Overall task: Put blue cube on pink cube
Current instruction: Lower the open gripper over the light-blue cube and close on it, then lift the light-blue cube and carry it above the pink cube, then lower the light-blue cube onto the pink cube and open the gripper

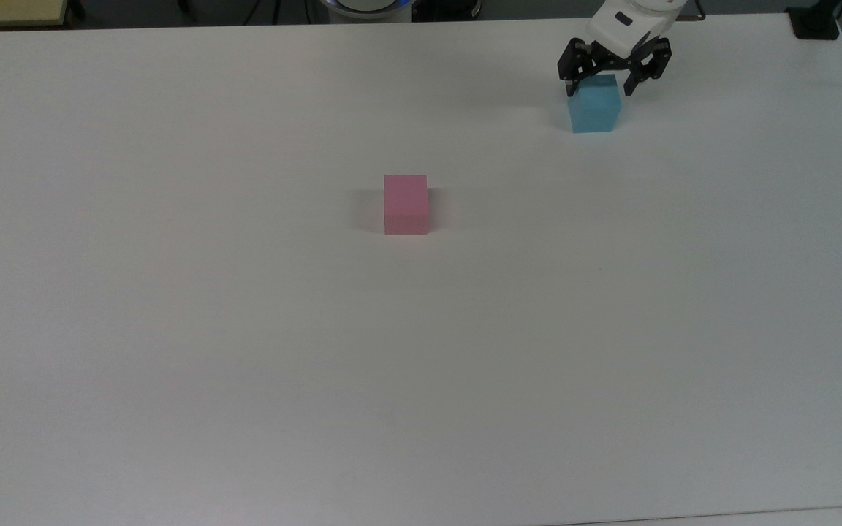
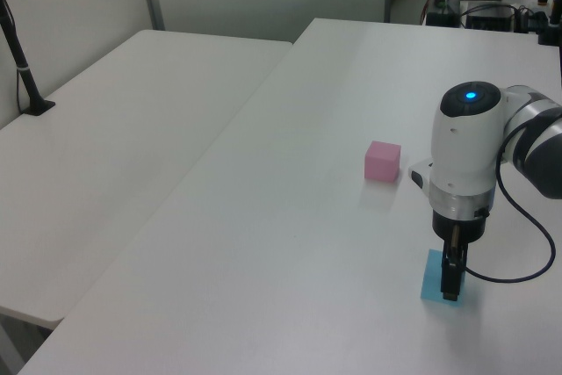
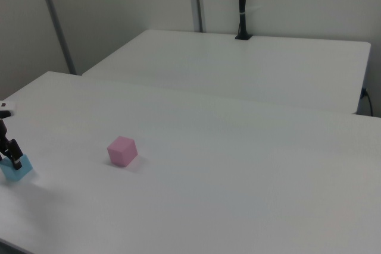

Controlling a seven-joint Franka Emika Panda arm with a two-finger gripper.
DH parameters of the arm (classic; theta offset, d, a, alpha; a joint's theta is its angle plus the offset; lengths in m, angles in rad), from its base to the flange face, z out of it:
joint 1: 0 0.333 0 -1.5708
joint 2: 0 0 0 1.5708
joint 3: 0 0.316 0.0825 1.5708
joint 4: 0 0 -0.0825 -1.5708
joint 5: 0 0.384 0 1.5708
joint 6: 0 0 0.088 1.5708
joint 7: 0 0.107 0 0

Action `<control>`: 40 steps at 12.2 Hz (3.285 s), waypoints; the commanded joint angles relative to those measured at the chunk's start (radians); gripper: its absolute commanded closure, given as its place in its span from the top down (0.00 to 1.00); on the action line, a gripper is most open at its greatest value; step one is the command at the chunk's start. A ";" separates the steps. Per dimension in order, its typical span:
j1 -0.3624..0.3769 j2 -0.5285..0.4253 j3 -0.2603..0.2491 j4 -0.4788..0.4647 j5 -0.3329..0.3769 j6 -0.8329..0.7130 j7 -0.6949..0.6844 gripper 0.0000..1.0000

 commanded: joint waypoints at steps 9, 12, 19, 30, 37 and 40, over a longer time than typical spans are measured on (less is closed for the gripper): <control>0.006 -0.030 -0.016 0.032 -0.002 -0.064 -0.014 0.20; 0.000 -0.071 -0.026 0.195 -0.002 -0.298 -0.055 0.20; -0.072 -0.104 -0.026 0.422 -0.008 -0.533 -0.097 0.21; -0.585 -0.073 -0.030 0.476 -0.010 -0.522 -0.557 0.21; -0.586 -0.019 -0.030 0.334 -0.011 -0.332 -0.548 0.21; -0.580 -0.002 -0.026 0.256 -0.034 -0.232 -0.545 0.21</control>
